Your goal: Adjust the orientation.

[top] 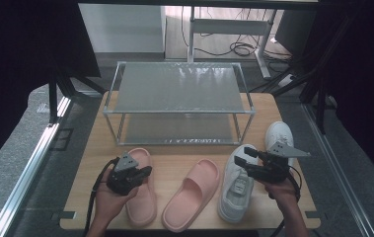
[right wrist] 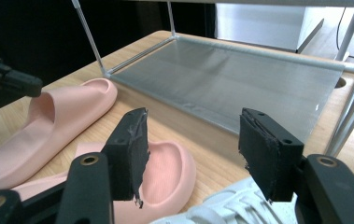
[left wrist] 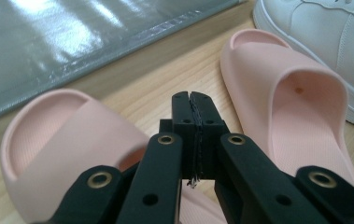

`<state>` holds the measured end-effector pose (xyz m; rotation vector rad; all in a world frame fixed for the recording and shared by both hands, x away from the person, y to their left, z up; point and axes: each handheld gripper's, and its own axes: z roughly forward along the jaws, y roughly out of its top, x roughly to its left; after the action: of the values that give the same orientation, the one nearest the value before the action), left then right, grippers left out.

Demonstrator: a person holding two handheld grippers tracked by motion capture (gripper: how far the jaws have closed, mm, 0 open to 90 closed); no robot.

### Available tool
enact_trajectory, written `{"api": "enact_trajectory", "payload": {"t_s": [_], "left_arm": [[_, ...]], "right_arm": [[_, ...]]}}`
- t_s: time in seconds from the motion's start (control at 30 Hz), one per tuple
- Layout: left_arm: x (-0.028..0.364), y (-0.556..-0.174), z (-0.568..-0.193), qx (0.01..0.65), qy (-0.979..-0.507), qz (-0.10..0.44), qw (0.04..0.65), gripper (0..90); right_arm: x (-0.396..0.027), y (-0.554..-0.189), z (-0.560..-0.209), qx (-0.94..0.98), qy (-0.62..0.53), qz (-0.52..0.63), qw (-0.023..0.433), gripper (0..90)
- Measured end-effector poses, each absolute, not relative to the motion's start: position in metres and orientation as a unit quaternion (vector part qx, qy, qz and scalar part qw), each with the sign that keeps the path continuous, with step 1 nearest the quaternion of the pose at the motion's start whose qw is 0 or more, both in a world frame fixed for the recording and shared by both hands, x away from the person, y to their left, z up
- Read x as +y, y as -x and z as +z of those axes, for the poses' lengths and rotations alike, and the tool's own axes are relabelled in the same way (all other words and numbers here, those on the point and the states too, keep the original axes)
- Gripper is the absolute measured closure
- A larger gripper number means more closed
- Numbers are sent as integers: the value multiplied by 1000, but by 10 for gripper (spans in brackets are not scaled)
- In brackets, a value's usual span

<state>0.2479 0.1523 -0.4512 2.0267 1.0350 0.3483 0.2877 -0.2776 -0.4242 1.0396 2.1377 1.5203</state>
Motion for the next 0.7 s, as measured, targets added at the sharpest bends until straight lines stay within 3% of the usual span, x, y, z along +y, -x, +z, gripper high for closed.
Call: {"api": "enact_trajectory", "payload": {"t_s": [0.3,0.7], "left_arm": [[170,-230,-470,438,-801,124,389,891],[170,-239,-489,449,-804,126,368,897]], "right_arm": [[-273,-293,-422,750,-360,531,158,435],[-271,-293,-424,751,-360,533,153,435]]}}
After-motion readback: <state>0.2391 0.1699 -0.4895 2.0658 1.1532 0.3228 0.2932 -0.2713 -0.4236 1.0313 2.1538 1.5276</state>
